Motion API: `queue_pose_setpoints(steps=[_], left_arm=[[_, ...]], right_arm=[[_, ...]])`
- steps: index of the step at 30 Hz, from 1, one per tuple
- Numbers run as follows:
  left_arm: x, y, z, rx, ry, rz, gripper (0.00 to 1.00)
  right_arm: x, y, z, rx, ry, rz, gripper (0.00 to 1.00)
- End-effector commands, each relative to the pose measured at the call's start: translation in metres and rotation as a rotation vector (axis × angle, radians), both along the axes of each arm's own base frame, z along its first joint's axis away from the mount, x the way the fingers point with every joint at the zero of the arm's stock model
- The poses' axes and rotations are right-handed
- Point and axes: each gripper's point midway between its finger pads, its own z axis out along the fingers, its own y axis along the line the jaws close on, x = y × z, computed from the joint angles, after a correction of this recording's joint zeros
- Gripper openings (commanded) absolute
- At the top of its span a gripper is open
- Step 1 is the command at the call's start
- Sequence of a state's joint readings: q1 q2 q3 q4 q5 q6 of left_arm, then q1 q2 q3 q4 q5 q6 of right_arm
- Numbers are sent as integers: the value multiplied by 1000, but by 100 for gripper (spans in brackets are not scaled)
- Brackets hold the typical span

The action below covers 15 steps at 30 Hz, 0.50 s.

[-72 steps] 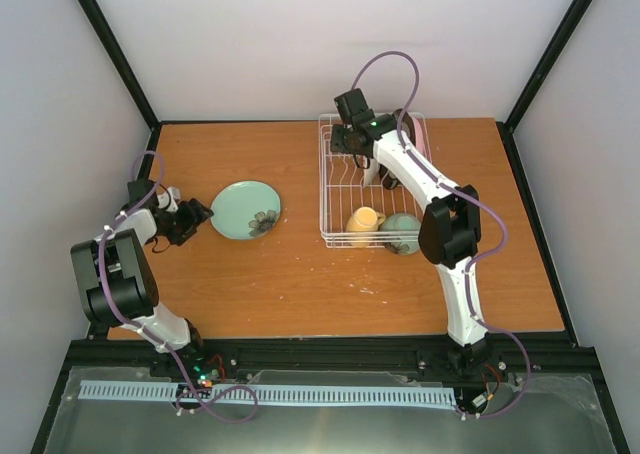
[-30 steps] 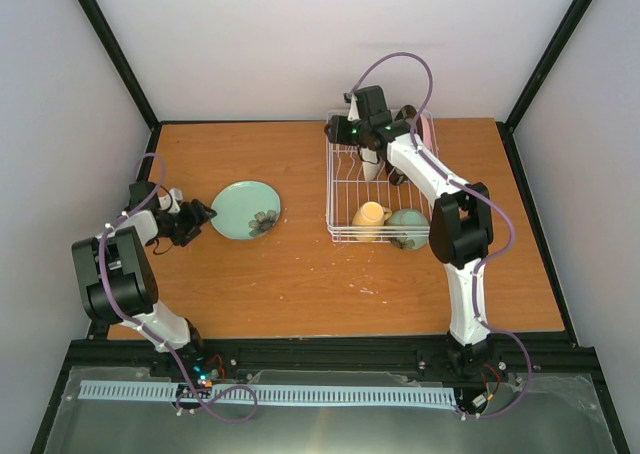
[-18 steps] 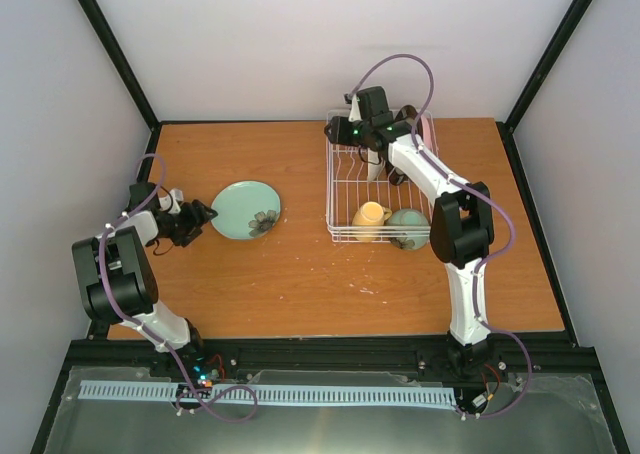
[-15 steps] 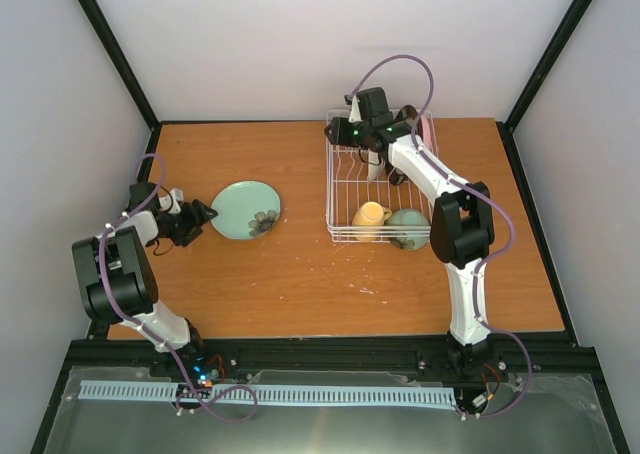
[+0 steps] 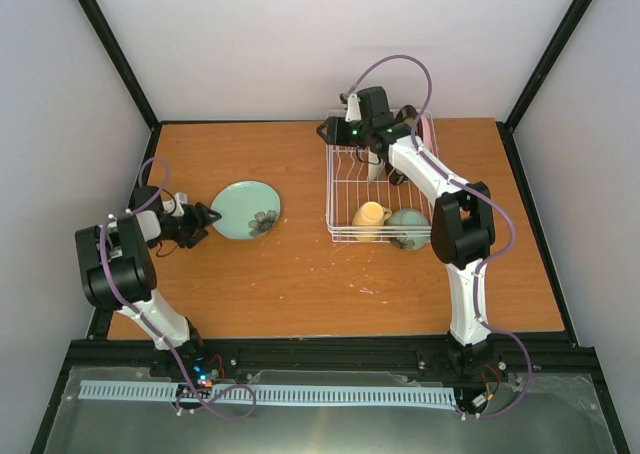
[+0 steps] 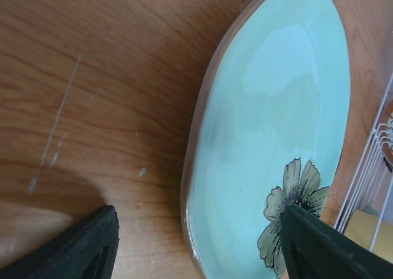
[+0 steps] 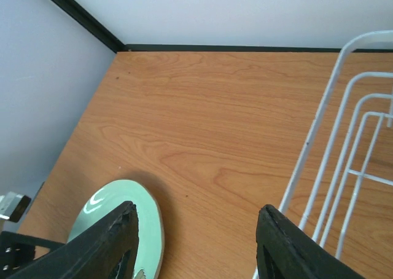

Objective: Load the mixed dishes into the dish rack

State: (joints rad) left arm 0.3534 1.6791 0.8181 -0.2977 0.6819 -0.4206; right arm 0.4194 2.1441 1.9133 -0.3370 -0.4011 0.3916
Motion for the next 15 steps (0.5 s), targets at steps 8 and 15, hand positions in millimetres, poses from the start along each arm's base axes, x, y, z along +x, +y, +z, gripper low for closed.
queue_pose_setpoints(steps=[8, 15], left_arm=[[29, -1, -11, -95, -44, -5, 46], [41, -3, -15, -118, -67, -28, 22]], right_arm=[[-4, 9, 55, 77, -106, 75, 52], [-4, 8, 56, 67, -113, 79, 52]])
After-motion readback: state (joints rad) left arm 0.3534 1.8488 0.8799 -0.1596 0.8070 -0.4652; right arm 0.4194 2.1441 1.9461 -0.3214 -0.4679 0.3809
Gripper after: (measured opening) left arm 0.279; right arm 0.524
